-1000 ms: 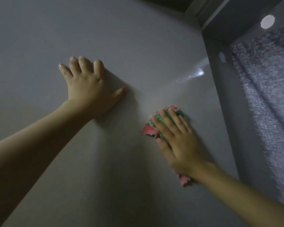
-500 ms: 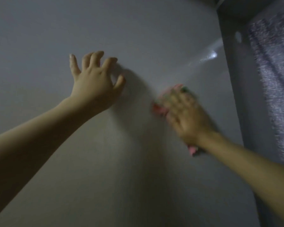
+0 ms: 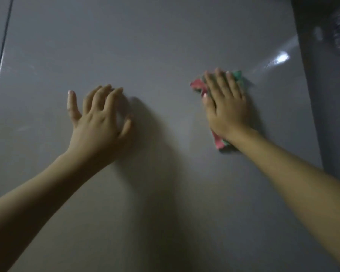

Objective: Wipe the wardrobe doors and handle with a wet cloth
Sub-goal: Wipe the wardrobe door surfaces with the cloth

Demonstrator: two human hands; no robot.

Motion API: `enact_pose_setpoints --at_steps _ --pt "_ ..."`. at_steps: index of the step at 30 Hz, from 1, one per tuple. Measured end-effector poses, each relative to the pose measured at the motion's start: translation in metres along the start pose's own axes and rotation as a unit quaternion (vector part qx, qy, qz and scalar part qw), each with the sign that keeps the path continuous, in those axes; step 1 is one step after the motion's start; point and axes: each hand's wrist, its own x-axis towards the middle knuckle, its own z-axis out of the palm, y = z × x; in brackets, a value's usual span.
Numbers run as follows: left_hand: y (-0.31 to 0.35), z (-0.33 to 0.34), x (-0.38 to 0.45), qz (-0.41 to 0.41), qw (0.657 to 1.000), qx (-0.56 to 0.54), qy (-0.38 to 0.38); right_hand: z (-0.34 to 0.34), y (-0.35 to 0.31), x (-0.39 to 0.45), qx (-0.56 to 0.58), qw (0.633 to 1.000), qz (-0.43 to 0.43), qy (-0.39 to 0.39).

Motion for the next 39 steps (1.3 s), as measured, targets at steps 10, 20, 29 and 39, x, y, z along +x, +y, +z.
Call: enact_pose_setpoints --at_steps 10,20,29,39 --pt "-0.015 -0.001 -0.001 0.029 0.999 -0.021 0.0 0.007 -0.048 -0.008 0.015 0.975 -0.223 -0.009" --pt "-0.057 -0.026 -0.034 -0.031 0.998 -0.013 0.044 0.004 -0.128 -0.037 0.068 0.932 -0.353 -0.053" --pt "-0.107 -0.05 -0.067 -0.078 0.997 0.018 0.018 0.022 -0.194 0.017 0.076 0.979 -0.187 0.018" --pt "-0.16 -0.063 -0.084 -0.095 0.995 0.025 0.01 0.024 -0.212 0.034 0.044 0.998 0.002 0.049"
